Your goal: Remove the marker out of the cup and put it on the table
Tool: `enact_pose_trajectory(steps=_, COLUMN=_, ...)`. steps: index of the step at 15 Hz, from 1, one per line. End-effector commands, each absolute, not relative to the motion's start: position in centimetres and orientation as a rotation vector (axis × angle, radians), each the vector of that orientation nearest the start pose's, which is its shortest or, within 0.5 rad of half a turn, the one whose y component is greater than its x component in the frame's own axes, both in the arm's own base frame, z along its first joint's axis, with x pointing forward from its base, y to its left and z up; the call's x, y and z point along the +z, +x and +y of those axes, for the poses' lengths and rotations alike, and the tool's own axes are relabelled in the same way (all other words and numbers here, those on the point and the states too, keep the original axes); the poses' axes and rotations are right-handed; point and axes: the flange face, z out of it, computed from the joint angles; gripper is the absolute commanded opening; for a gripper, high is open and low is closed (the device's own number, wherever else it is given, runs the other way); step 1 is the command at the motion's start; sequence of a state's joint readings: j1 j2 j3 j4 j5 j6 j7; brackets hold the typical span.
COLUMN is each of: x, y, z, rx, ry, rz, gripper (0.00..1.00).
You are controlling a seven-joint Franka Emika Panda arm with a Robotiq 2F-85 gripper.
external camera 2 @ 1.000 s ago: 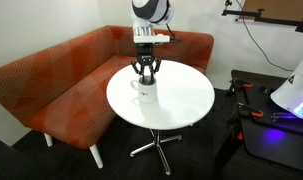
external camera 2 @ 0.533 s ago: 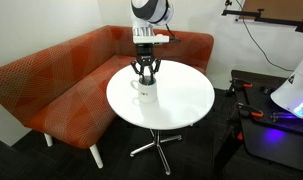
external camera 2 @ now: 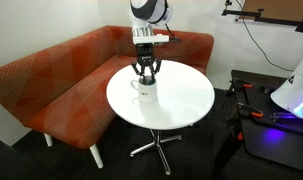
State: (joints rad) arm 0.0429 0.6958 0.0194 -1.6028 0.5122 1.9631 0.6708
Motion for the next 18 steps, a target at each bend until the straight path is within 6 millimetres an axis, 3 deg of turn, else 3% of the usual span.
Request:
enact_pose_trajectory(steps=1, x=21.05, y=66.24, z=6.96, rx=0.714, ry=-2.489, rz=1.233, gripper=0.42)
enact_pose_trajectory(steps=7, x=21.08, y=66.41, z=6.63, rx=0.729, ry=-2.486, rz=1.234, gripper=0.26)
enact_pose_trajectory(steps=9, x=21.06, y=66.46, z=6.56, rx=0.735, ry=-2.486, rz=1.234, gripper=0.33)
enact_pose_trajectory(steps=14, x=20.99, y=66.46, z=6.64, rx=0.766, ry=-2.488, rz=1.226, gripper=0.39)
enact_pose_trajectory(steps=18, x=20.74, y=66.60, z=6.87, rx=0.783, ry=-2.491, rz=1.216, gripper=0.38)
